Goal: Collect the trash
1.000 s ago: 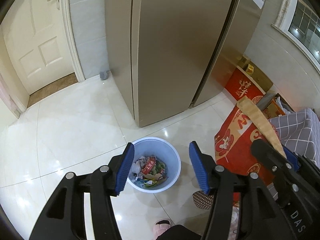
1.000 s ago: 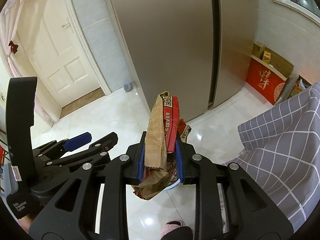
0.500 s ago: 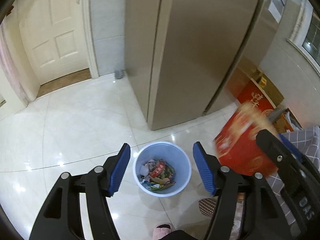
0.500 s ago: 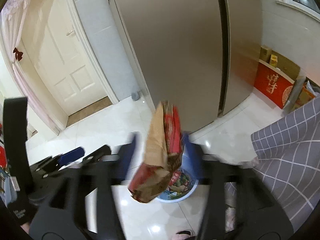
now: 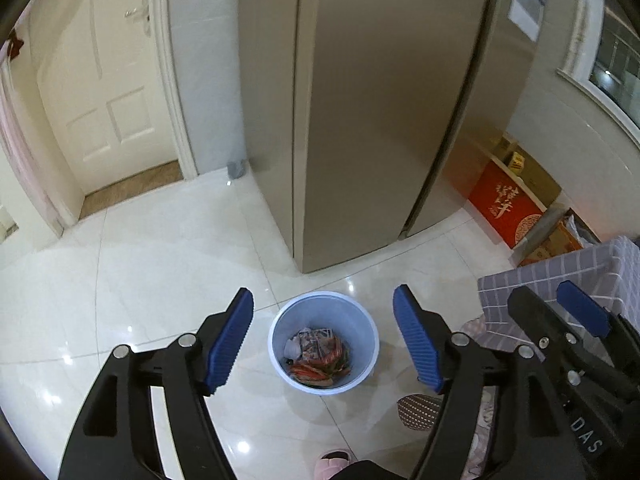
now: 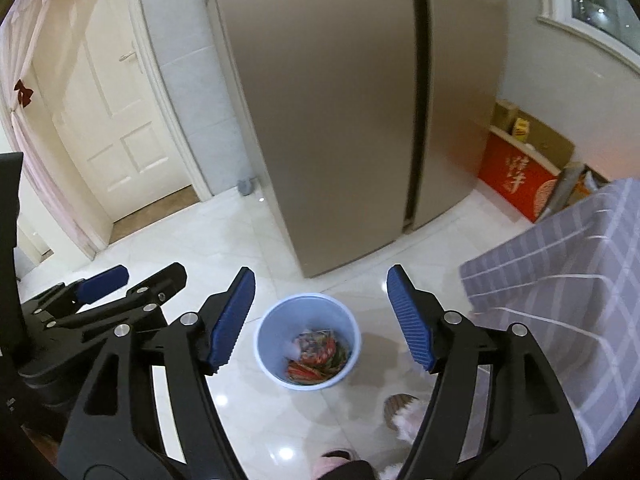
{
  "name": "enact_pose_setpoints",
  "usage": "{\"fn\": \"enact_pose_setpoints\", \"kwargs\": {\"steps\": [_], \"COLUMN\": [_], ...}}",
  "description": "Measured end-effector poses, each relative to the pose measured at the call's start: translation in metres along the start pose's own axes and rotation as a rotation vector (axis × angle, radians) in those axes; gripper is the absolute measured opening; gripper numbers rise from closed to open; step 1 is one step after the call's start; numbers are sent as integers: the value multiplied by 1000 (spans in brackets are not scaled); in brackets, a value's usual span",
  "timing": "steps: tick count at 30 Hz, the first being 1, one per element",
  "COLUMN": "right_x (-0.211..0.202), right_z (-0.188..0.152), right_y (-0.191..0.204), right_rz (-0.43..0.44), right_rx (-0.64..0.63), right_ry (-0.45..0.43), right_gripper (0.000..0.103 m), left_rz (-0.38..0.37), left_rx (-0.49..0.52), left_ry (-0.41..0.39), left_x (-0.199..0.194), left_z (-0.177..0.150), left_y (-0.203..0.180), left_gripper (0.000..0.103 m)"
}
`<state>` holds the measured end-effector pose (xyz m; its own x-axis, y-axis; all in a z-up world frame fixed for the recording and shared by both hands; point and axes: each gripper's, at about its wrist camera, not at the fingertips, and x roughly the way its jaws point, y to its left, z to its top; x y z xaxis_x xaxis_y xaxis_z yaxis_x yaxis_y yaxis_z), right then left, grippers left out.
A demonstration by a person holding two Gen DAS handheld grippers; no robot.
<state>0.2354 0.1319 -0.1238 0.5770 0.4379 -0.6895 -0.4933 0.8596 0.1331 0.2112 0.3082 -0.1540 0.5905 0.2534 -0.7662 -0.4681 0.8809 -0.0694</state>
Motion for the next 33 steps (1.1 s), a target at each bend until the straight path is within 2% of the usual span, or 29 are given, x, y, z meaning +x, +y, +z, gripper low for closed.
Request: {"fn": "enact_pose_setpoints", "kwargs": {"steps": [4, 15, 27, 33], "right_x": [-35, -147, -264, -302], "right_z": [-3, -27, -61, -79], "right_y": [-13, -45, -65, -71], "right_rz": [-37, -110, -225, -234], "right_rx": [4, 40, 73, 80], "right_ry": [-28, -158, -335, -393], "right_gripper": [75, 80, 85, 86], "left_rz": [-6, -69, -115, -115], "left_rx": [28, 76, 122, 159], "left_ry": [-52, -203, -376, -489], "left_x": [-31, -134, -241, -288], "left_z": [-7, -37, -74, -92], "left_y": [-18, -60, -94, -114], "left_gripper": [76, 88, 94, 95]}}
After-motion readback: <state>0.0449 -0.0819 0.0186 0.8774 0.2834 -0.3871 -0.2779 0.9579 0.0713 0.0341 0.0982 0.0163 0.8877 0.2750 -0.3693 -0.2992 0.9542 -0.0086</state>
